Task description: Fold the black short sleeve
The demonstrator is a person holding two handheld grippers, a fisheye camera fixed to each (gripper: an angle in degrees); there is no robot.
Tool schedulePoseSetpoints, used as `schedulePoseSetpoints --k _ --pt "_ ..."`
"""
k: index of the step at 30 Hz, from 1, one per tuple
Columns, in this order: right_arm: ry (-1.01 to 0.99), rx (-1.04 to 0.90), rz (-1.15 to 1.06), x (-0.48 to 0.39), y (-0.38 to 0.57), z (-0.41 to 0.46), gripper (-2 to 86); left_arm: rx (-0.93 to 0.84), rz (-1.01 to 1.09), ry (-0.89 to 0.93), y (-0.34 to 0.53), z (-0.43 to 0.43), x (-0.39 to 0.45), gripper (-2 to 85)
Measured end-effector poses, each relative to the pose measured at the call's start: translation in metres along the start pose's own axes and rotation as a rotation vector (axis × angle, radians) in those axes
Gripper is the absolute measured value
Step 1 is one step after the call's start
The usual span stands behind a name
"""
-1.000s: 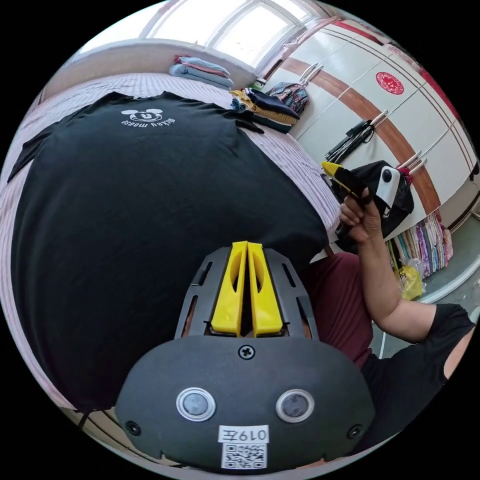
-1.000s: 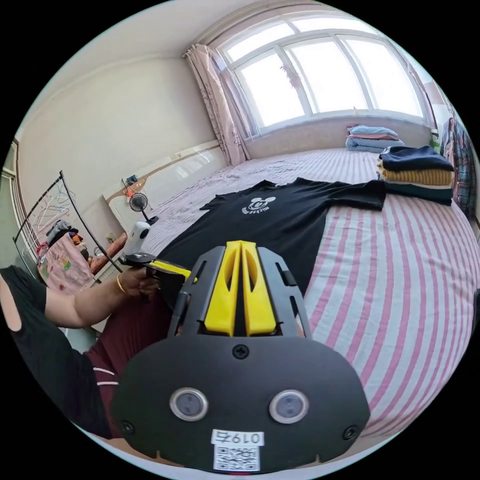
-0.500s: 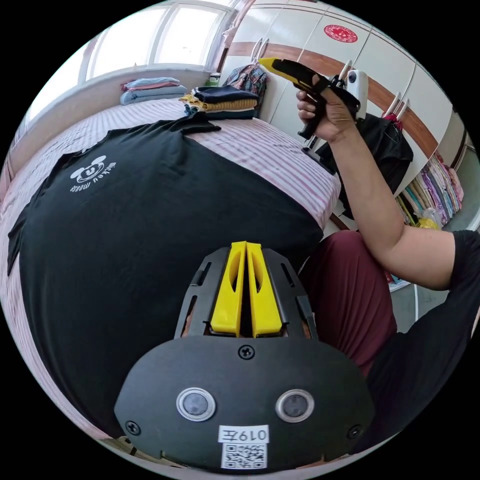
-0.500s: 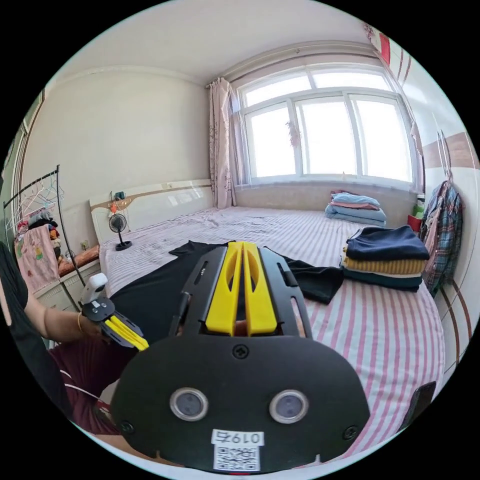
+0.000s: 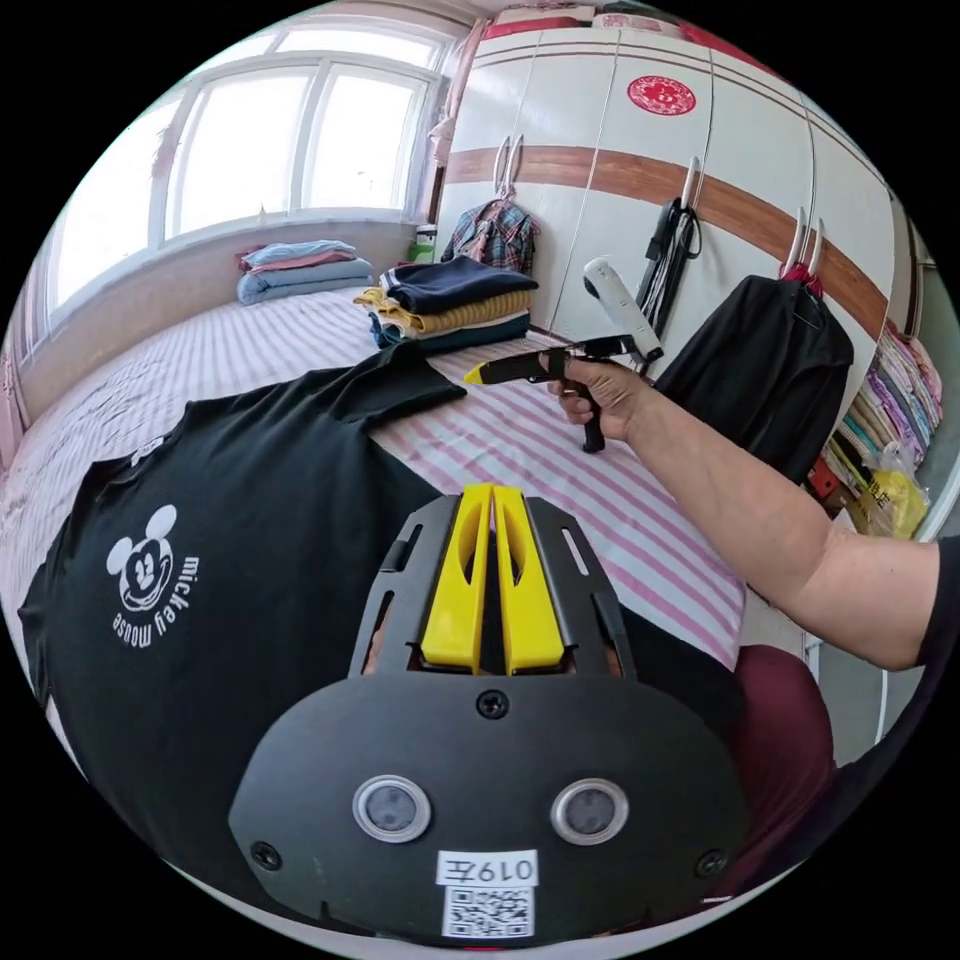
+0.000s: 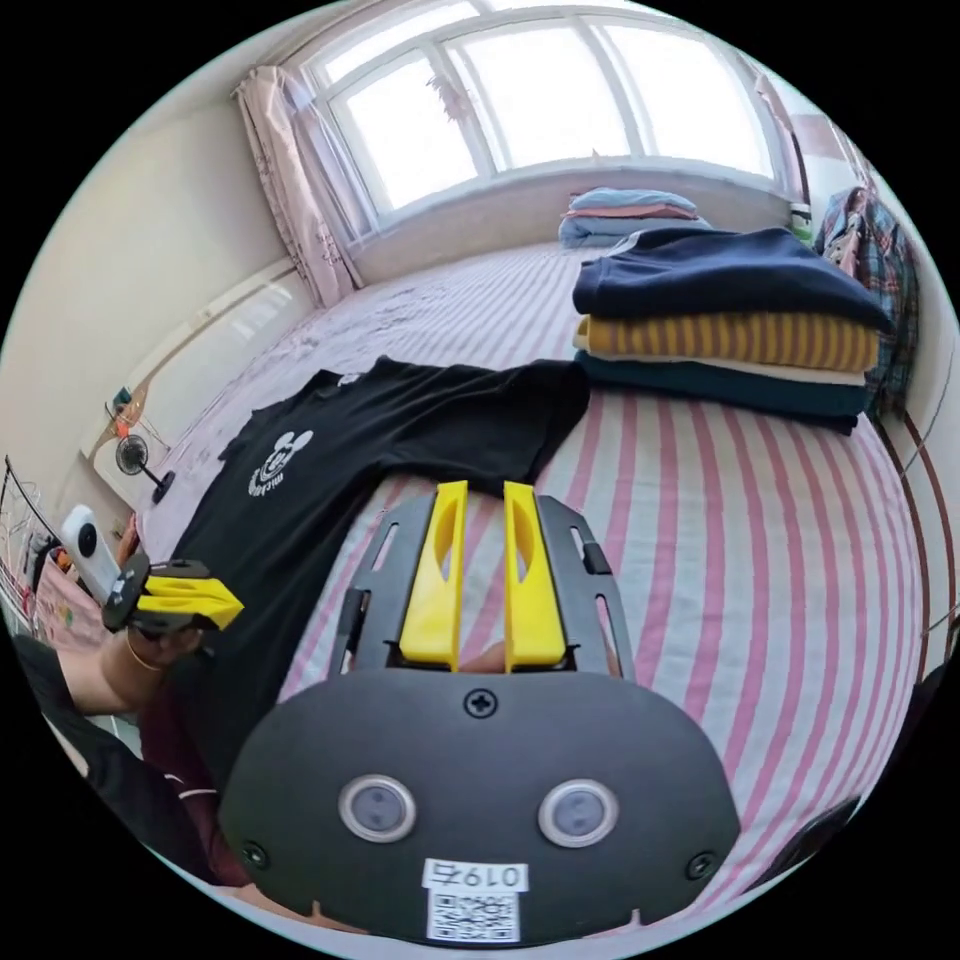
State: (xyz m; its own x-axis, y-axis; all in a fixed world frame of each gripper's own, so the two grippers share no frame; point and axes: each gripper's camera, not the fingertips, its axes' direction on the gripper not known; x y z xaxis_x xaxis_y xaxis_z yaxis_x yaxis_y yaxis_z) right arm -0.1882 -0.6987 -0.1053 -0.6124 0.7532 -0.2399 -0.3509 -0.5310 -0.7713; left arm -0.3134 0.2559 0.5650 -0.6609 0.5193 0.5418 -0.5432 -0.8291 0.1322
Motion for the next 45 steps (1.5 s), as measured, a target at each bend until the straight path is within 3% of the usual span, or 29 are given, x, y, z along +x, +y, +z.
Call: schedulePoseSetpoints --k 7,16,23,28,36,40,45 --pt "-0.046 -0.043 0.033 0.021 -0.033 0.012 3.8 0.049 -0.070 0.119 0.038 0.019 -0.048 0.9" --pt "-0.200 0.070 0.055 0.044 -0.018 -0.022 -0.6 0.101 -0.165 0.213 0.087 0.032 -0.106 1.0" --pt "-0.196 -0.028 0.035 0.051 -0.031 -0.022 3.2 0.137 -0.308 0.324 0.129 0.053 -0.163 0.9" --pt "-0.156 0.015 0.083 0.065 -0.041 -0.033 8.1 0.185 -0.326 0.366 0.153 0.064 -0.182 0.9" --pt "-0.260 -0.143 0.075 0.076 -0.071 0.001 5.9 0.188 -0.264 0.296 0.152 0.073 -0.175 1.1" --pt "-0.258 -0.075 0.058 0.077 -0.064 -0.009 3.0 0.148 -0.249 0.167 0.108 0.083 -0.185 1.2" --pt "-0.249 0.005 0.039 0.075 -0.050 -0.027 1.5 -0.030 -0.149 0.002 0.015 0.177 -0.201 1.8"
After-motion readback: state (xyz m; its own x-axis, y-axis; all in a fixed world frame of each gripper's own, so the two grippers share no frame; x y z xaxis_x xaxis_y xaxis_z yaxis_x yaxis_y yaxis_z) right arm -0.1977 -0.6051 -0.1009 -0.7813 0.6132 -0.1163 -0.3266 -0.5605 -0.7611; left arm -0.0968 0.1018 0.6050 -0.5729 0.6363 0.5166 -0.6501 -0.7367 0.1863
